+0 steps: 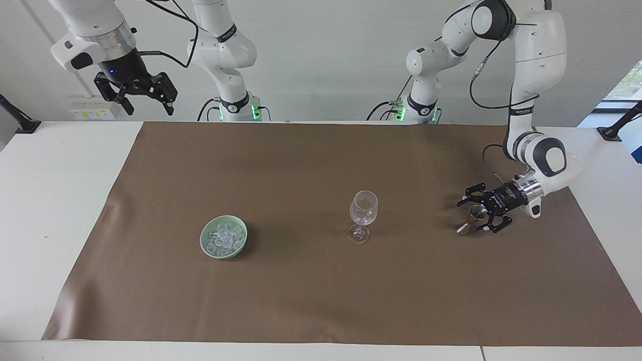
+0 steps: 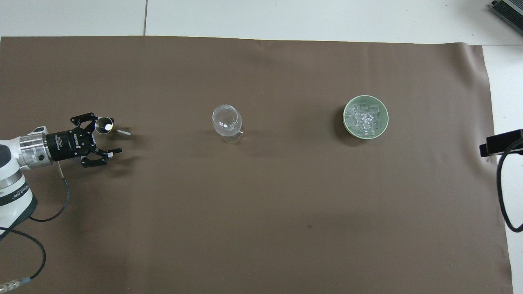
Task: Pour wine and add ice with both arms
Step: 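Close the left gripper around the small silver cup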
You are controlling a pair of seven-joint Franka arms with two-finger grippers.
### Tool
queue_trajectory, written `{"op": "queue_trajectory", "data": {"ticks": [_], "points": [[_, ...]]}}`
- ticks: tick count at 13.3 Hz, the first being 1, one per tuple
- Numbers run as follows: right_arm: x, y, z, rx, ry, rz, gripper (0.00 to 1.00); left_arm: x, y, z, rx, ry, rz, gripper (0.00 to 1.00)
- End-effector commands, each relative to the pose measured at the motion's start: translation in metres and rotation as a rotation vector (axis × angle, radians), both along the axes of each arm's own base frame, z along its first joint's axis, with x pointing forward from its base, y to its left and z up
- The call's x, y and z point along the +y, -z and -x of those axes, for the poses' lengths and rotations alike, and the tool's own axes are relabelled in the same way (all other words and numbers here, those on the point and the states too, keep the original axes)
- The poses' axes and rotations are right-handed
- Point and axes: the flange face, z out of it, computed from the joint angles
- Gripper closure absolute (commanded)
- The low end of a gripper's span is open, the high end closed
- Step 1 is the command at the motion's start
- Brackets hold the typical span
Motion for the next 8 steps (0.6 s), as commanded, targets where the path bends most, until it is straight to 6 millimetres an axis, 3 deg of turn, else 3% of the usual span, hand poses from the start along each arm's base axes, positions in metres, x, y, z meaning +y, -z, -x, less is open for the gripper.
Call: {"op": "queue_trajectory", "data": {"ticks": [1, 3, 8], "points": [[0.0014, -0.0014, 0.0030, -0.009, 0.010, -0.010, 0.00, -0.0071, 0.0020, 0.0018, -0.012, -0.017, -0.006, 0.00], [0.0014, -0.0015, 0.0030, -0.009, 0.010, -0.010, 0.00, -0.0073, 0.0023, 0.0020, -0.011, -0.022, -0.002, 0.00], [0.0014, -0.0014, 0.0030, -0.009, 0.010, -0.010, 0.00, -0.0076, 0.0034, 0.0030, -0.008, -0.022, -0.001, 0.11]]}}
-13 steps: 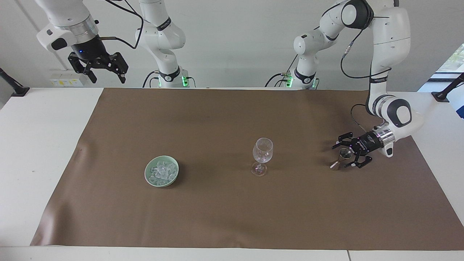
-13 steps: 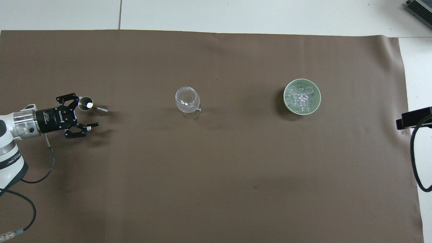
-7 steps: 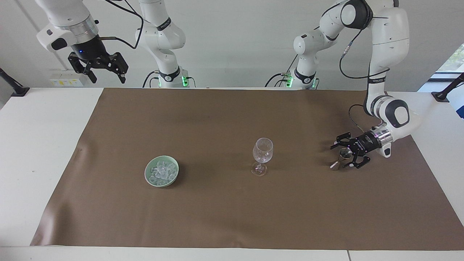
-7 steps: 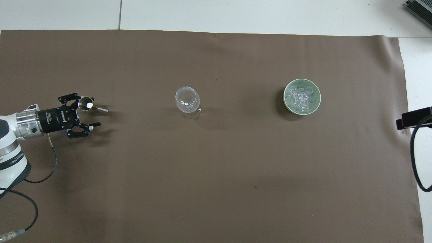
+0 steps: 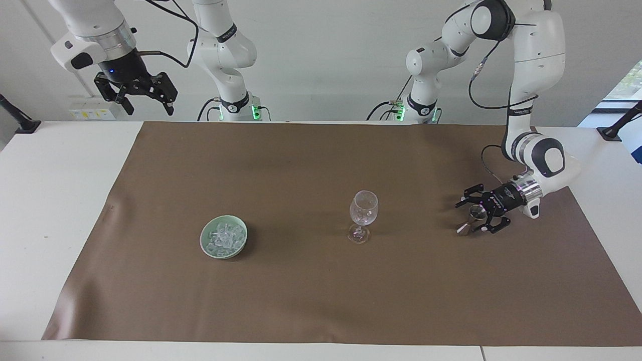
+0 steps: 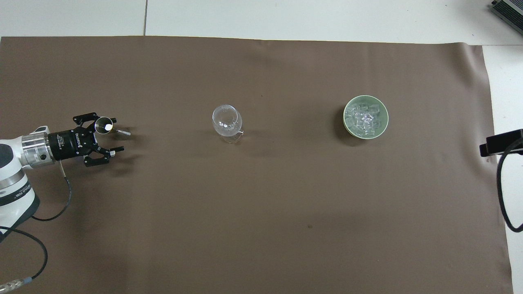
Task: Pour wine and add ice with both arms
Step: 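Close the left gripper around the small silver cup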
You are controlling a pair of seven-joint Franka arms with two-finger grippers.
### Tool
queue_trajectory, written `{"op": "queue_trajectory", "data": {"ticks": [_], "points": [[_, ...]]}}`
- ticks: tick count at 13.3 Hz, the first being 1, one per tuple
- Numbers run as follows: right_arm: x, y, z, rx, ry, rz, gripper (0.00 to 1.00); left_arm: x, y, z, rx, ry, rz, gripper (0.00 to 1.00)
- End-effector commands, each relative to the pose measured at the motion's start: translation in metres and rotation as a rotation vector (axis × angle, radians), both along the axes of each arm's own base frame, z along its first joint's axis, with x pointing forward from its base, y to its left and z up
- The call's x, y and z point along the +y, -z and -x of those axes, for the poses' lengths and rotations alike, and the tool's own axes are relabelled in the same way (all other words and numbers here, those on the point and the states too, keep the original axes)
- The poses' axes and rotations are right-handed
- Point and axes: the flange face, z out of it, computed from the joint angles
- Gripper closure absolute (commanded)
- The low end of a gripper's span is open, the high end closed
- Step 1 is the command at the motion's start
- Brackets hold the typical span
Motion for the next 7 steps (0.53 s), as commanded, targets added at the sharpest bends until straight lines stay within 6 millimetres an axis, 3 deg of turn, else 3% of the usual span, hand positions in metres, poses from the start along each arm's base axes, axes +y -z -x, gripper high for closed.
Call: {"op": "queue_trajectory", "data": {"ticks": [1, 3, 7], "points": [[0.0014, -0.0014, 0.0030, -0.009, 0.010, -0.010, 0.00, -0.0027, 0.0029, 0.0039, -0.007, -0.020, -0.005, 0.13], [0.0014, -0.0022, 0.0035, -0.010, 0.010, -0.010, 0.00, -0.0018, 0.0021, 0.0039, -0.007, -0.022, -0.006, 0.24], [0.0014, -0.0014, 0.0030, -0.009, 0.010, -0.010, 0.00, -0.0009, 0.0021, 0.0041, -0.007, -0.024, -0.006, 0.33]]}}
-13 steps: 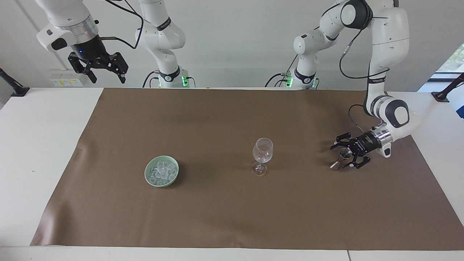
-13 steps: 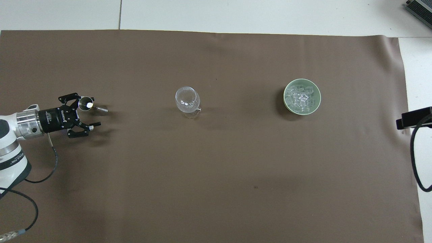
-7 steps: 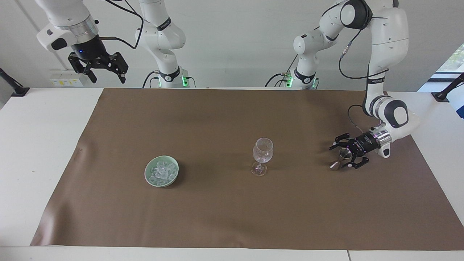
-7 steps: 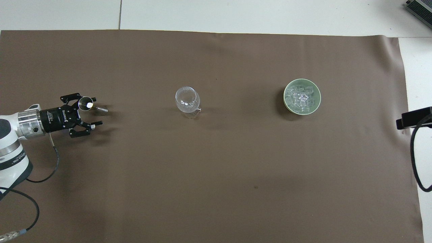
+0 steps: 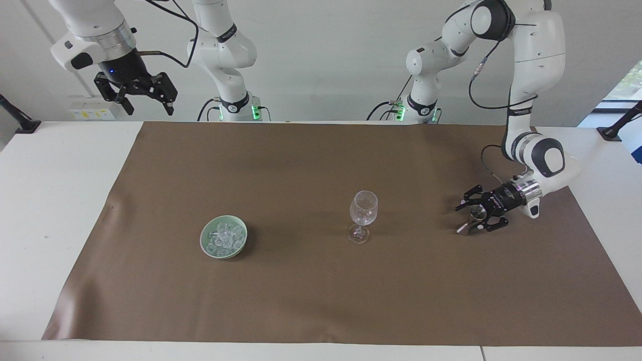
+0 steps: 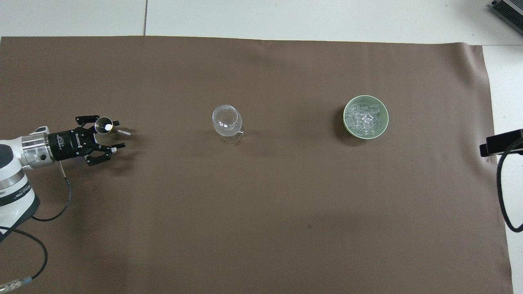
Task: Pour wine and add ice with both arms
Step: 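Close the left gripper around the small silver cup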
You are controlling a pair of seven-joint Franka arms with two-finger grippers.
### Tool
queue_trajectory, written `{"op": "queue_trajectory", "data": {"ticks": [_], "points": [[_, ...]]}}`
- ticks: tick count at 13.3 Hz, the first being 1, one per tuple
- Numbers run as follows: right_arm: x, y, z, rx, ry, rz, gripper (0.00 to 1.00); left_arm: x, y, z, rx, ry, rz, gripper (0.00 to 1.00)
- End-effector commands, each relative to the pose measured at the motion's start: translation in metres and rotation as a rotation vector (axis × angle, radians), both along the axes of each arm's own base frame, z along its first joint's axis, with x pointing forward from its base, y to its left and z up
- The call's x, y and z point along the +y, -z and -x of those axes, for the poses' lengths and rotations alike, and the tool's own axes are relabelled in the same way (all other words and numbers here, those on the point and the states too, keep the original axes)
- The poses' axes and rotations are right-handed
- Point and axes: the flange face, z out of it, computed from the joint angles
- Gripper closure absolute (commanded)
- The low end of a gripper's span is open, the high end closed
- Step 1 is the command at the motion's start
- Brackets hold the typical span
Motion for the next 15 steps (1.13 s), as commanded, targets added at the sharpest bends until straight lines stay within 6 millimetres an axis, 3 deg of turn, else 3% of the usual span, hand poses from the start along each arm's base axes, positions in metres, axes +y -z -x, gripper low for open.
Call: {"op": "queue_trajectory", "data": {"ticks": [1, 7, 11, 15], "points": [[0.0014, -0.0014, 0.0030, -0.009, 0.010, -0.010, 0.00, -0.0017, 0.0015, 0.0036, -0.008, -0.021, -0.005, 0.34], [0.0014, -0.0014, 0.0030, -0.009, 0.010, -0.010, 0.00, 0.0027, 0.0011, 0.0038, -0.008, -0.029, -0.006, 0.41], [0.0014, -0.0014, 0.0030, -0.009, 0.010, -0.010, 0.00, 0.0030, 0.0011, 0.0037, -0.008, -0.031, -0.007, 0.57], [0.0014, -0.0014, 0.0030, -0.009, 0.010, -0.010, 0.00, 0.0034, 0.0012, 0.0036, -0.008, -0.032, -0.009, 0.64]]}}
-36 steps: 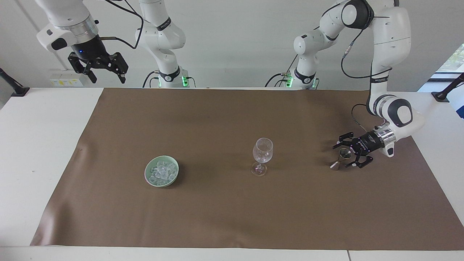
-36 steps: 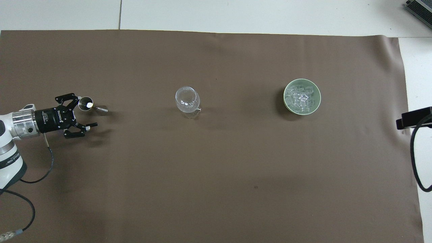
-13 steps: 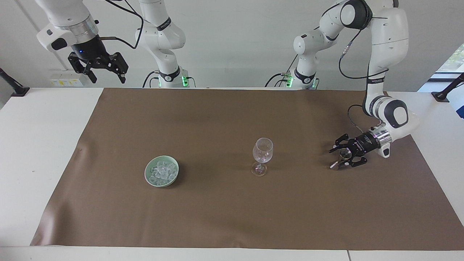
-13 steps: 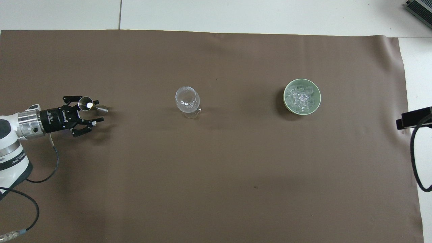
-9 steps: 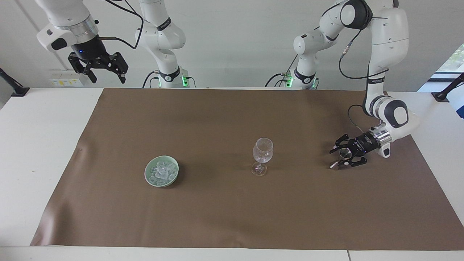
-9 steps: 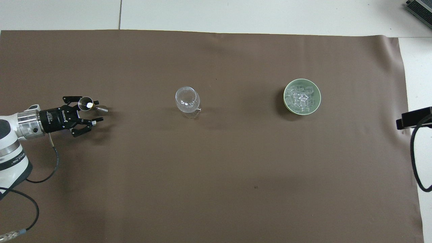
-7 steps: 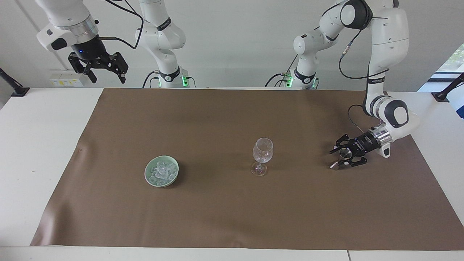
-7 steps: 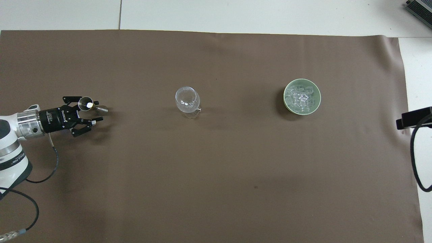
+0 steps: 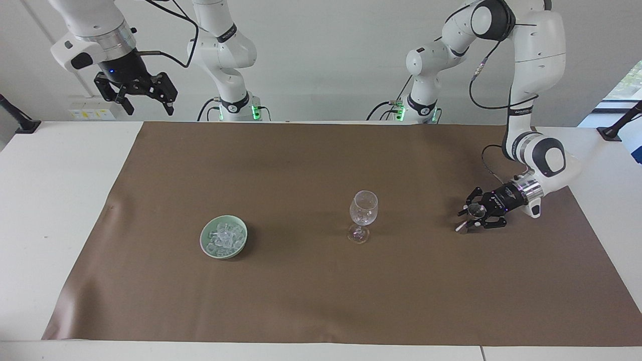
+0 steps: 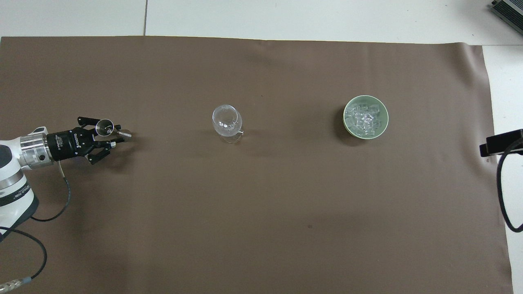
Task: Pour wine and add ice with both arms
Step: 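Close the left gripper around the small silver cup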
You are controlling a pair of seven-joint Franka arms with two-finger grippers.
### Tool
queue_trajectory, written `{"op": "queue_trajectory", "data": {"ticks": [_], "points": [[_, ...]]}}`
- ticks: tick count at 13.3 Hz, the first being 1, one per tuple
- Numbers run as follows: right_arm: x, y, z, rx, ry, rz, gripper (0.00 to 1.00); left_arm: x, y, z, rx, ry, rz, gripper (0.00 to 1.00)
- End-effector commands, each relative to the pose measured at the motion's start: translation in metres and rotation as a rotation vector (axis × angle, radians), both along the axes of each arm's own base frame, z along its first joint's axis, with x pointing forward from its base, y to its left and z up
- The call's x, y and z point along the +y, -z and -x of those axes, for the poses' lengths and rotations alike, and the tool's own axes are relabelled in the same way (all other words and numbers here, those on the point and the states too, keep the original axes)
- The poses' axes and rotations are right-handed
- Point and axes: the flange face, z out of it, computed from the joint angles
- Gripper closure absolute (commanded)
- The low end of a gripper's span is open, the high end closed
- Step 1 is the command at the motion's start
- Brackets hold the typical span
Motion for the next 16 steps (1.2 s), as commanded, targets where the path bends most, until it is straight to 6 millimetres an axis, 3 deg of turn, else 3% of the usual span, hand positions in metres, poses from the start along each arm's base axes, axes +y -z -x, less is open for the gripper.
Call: {"op": "queue_trajectory", "data": {"ticks": [1, 6, 8, 16], "points": [[0.001, -0.001, 0.003, -0.009, 0.010, -0.010, 0.00, -0.001, 0.001, 0.003, -0.008, -0.022, -0.003, 0.66], [0.001, -0.001, 0.003, -0.009, 0.010, -0.010, 0.00, -0.003, 0.001, 0.003, -0.007, -0.018, -0.002, 0.82], [0.001, -0.001, 0.003, -0.009, 0.010, -0.010, 0.00, -0.004, 0.001, 0.002, -0.008, -0.017, -0.002, 1.00], [0.001, -0.001, 0.003, -0.009, 0.010, -0.010, 0.00, -0.014, -0.014, -0.009, 0.007, -0.003, 0.047, 1.00]]}}
